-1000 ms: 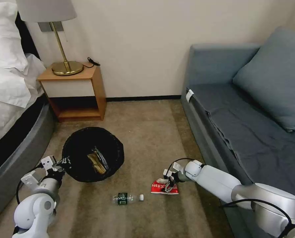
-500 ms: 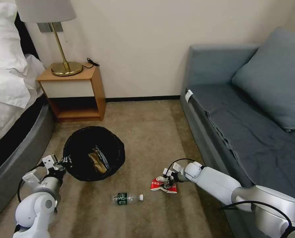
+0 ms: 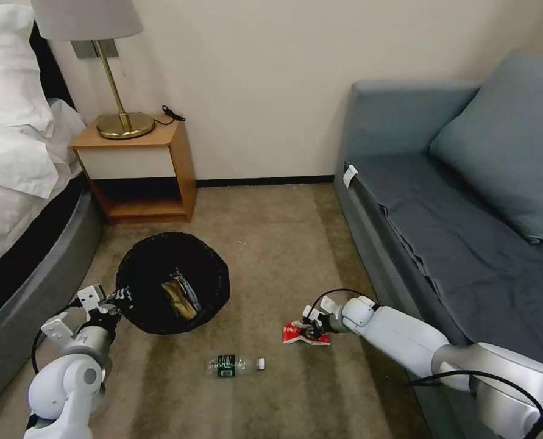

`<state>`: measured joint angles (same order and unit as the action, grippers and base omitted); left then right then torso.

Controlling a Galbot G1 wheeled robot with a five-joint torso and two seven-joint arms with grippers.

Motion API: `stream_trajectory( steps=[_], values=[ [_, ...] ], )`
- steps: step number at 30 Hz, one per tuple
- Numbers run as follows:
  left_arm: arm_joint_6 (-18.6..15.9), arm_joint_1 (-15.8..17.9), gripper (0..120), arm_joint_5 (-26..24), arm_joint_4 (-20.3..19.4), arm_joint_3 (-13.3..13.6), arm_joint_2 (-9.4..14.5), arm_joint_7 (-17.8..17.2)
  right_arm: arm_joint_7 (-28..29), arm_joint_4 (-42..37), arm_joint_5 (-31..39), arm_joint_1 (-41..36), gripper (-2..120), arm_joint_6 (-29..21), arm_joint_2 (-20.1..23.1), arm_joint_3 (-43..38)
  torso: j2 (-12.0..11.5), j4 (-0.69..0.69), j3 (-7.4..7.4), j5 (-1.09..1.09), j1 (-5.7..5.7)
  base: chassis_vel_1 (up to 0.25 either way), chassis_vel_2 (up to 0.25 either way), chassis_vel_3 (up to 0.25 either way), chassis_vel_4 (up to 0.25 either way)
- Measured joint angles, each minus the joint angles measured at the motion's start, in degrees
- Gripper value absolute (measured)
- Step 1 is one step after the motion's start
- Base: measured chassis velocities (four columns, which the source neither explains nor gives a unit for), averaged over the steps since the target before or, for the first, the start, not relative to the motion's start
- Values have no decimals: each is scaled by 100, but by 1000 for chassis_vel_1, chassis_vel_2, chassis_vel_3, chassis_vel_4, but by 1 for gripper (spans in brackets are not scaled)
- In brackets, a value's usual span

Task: Pick up the trash bin, then pick up the garbage on the floor and place it into the trash bin.

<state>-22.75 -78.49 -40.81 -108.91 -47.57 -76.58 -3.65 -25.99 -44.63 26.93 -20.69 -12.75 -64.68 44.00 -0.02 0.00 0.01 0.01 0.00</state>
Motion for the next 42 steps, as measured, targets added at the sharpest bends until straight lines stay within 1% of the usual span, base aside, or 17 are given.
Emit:
stream_trajectory(
  steps=[2,4,7,8,12,13,16,17,18,20,22,26,27,30,32,36,42],
  values=[
    [0,-12,3,17,0,2,-1,-1,156,-259,65,-10,1,-66,157,-183,0,1,0,-1,0,0,0,0,0],
    [-1,-15,3,25,1,3,0,-1,232,-409,110,-27,0,-110,221,-273,0,0,0,-2,0,0,0,0,0],
    [-1,-24,3,37,9,22,8,0,465,-882,304,-59,0,-274,374,-576,0,0,0,-1,0,0,0,0,0],
    [-1,-24,3,37,9,22,8,0,465,-882,304,-59,0,-274,374,-576,0,0,0,-1,0,0,0,0,0],
    [-6,-62,3,22,61,57,47,7,997,-1790,784,-15,0,-619,626,-1006,0,0,-1,-1,0,0,0,0,0],
    [-6,-62,3,22,61,57,47,7,997,-1790,784,-15,0,-619,626,-1006,0,0,-1,-1,0,0,0,0,0],
    [-28,-82,3,-30,91,92,93,13,1260,-2400,1049,58,0,-701,735,-1268,1,0,-1,-1,0,0,0,0,0],
    [-28,-82,3,-30,91,92,93,13,1260,-2400,1049,58,0,-701,735,-1268,1,0,-1,-1,0,0,0,0,0],
    [-53,-87,3,-56,107,120,111,14,1455,-2746,1206,114,0,-738,761,-1416,1,1,-1,-1,0,0,0,0,0],
    [-101,-89,3,-84,111,171,133,20,1709,-3174,1411,190,0,-790,764,-1642,1,1,-1,-1,0,0,0,0,0],
    [-118,-89,3,-97,111,190,143,20,1792,-3302,1485,219,0,-790,761,-1699,1,0,-1,-2,0,0,0,0,0],
    [-243,-68,3,-175,110,270,214,-12,2298,-3939,1985,323,0,-758,697,-1922,1,1,-1,-1,0,0,0,0,0],
    [-243,-68,3,-175,110,270,214,-12,2298,-3939,1985,323,0,-758,697,-1922,1,1,-1,-1,0,0,0,0,0],
    [-400,-71,3,-237,33,312,282,-64,2694,-4526,2519,386,0,-834,603,-2039,1,0,-1,-1,0,0,0,0,0],
    [-442,-74,3,-250,15,322,296,-77,2759,-4675,2627,412,0,-836,588,-2048,1,1,-1,-1,0,0,0,0,0],
    [-654,-72,3,-336,-67,408,314,-229,2968,-5447,3097,489,0,-731,508,-1984,2,0,-2,-2,0,0,0,0,0],
    [-796,-40,3,-417,-140,470,289,-363,2996,-5869,3211,475,0,-551,447,-1719,2,0,-2,-2,0,0,0,0,0]
  ],
)
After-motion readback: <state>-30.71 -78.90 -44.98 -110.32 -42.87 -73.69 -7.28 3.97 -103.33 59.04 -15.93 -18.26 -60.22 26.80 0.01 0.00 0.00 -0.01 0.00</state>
